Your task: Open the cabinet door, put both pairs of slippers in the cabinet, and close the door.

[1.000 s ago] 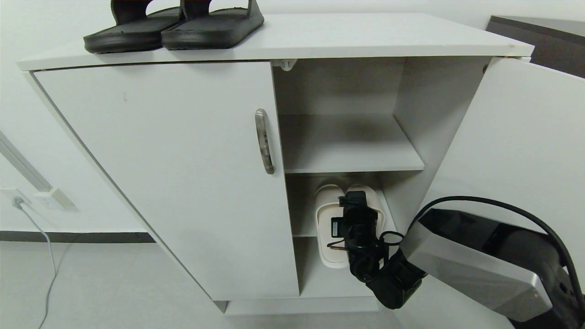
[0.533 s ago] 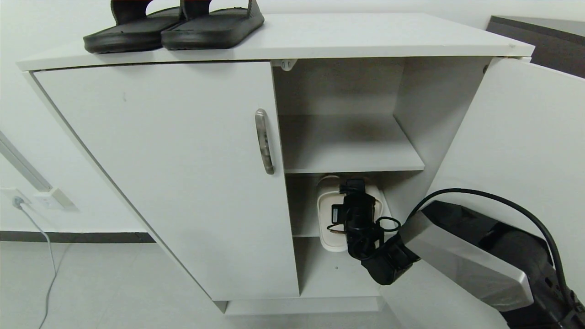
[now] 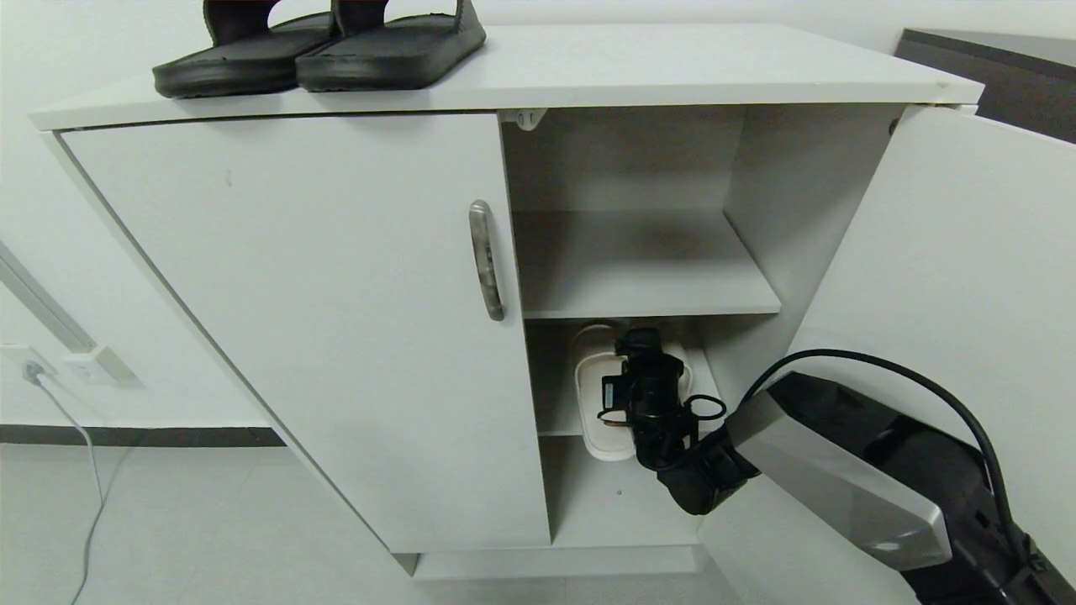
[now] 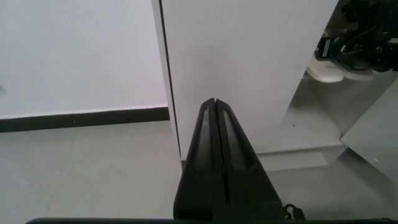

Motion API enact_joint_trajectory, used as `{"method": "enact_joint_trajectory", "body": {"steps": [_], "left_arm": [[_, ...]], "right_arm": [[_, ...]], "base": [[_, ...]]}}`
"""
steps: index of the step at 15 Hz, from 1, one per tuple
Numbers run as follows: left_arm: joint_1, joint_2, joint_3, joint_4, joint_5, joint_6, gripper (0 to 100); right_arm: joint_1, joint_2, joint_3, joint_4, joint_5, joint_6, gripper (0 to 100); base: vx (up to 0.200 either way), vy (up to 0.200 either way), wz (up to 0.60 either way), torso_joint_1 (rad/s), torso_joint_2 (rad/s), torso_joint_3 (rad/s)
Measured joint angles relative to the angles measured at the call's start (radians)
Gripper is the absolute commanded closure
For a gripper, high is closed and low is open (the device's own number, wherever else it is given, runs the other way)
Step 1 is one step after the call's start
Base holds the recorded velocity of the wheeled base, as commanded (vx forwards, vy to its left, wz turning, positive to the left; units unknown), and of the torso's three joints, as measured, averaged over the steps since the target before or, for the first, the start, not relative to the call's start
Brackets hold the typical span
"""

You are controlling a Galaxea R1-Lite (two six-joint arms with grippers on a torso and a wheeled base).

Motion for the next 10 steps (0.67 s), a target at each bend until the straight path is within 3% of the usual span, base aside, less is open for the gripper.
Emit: {"method": "enact_joint_trajectory", "body": {"steps": [5,6,10], "left_arm": [[0.0,0.0,0.0,0.0,0.0,-0.001,100],[0.0,0.0,0.0,0.0,0.0,0.0,100],[0.0,0.0,0.0,0.0,0.0,0.0,100]], "right_arm": [[-0.005,0.026,-0.022,0.021,-0.001,0.0,100],[-0.008,0.03,-0.023,0.021,-0.001,0.001,0],[-0.009,0.032,-0.015,0.015,-0.01,0.001,0]], "base": [[0.0,0.0,0.0,0.0,0.0,0.0],[0.0,0.0,0.0,0.0,0.0,0.0],[0.0,0.0,0.0,0.0,0.0,0.0]]}}
